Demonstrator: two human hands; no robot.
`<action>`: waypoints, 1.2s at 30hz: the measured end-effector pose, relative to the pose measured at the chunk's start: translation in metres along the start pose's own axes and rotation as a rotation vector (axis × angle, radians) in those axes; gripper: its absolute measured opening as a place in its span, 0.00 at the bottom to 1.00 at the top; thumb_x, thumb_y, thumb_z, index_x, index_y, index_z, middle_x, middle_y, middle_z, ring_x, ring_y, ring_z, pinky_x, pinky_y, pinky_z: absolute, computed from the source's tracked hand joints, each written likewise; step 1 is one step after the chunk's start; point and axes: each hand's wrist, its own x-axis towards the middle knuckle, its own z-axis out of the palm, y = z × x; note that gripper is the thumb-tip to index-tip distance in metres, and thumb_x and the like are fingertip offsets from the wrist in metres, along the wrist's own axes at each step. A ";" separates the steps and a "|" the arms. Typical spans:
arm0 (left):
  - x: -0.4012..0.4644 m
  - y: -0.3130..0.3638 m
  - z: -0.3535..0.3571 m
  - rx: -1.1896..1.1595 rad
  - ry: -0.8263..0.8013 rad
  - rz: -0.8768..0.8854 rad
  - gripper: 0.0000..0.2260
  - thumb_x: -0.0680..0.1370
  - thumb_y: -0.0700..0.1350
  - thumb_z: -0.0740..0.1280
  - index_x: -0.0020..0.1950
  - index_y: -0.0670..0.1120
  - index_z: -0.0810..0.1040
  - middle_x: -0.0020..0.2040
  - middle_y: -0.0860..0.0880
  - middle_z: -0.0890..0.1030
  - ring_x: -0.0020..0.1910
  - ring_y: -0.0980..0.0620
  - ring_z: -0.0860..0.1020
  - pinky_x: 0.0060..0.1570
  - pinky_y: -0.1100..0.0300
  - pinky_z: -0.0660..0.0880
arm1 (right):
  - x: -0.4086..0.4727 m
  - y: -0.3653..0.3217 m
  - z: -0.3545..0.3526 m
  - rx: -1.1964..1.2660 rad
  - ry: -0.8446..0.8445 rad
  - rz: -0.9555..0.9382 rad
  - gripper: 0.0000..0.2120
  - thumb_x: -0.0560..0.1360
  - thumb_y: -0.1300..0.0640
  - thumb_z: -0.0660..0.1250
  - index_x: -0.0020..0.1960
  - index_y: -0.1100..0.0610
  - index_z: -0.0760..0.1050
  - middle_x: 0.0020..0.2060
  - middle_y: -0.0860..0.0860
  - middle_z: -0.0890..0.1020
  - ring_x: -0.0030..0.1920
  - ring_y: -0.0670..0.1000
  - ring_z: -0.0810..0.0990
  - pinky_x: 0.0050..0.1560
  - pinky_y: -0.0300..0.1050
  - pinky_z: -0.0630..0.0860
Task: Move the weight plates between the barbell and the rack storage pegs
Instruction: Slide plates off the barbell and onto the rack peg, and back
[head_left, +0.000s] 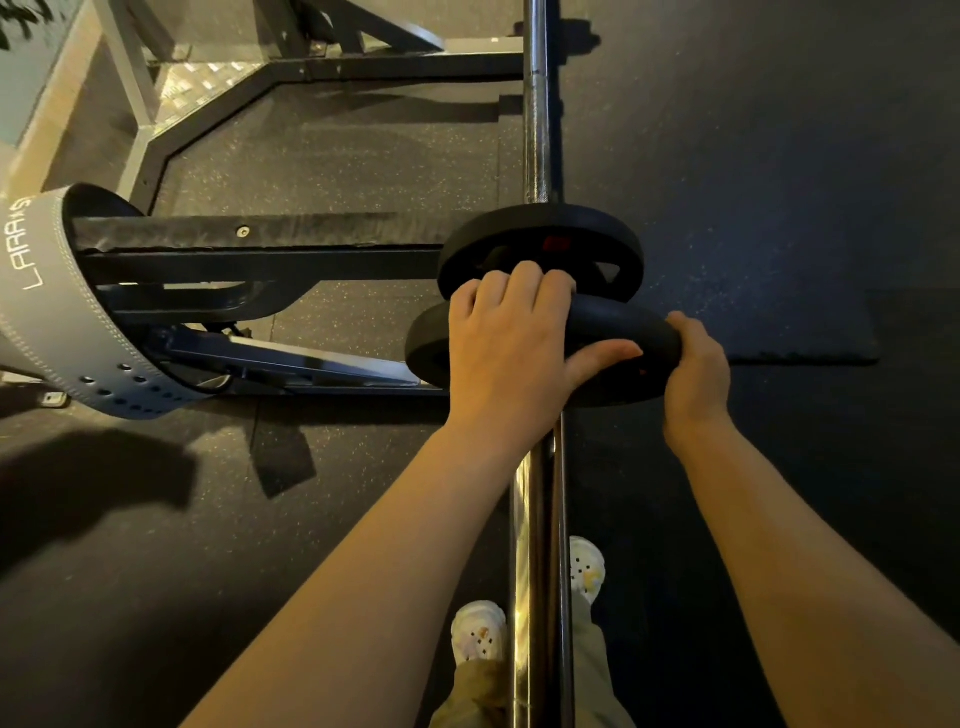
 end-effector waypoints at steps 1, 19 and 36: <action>0.002 0.003 -0.001 0.019 -0.020 0.002 0.28 0.73 0.71 0.57 0.51 0.48 0.77 0.44 0.50 0.76 0.43 0.50 0.73 0.48 0.55 0.67 | 0.001 0.000 0.000 0.019 0.011 0.031 0.15 0.80 0.53 0.55 0.37 0.53 0.71 0.35 0.50 0.73 0.38 0.47 0.71 0.43 0.43 0.67; 0.012 -0.061 -0.035 -0.941 -0.027 -0.809 0.10 0.82 0.54 0.56 0.49 0.54 0.75 0.48 0.55 0.77 0.52 0.59 0.76 0.51 0.64 0.71 | -0.011 -0.031 -0.002 -0.237 0.079 -0.318 0.11 0.82 0.50 0.54 0.50 0.51 0.74 0.42 0.43 0.75 0.42 0.38 0.74 0.41 0.32 0.69; 0.002 -0.050 -0.008 -0.887 -0.175 -0.792 0.21 0.82 0.59 0.52 0.37 0.48 0.71 0.36 0.47 0.73 0.38 0.49 0.73 0.42 0.54 0.70 | -0.008 -0.034 0.024 -0.305 0.080 -0.327 0.19 0.79 0.57 0.57 0.29 0.53 0.63 0.25 0.47 0.65 0.23 0.40 0.64 0.29 0.34 0.62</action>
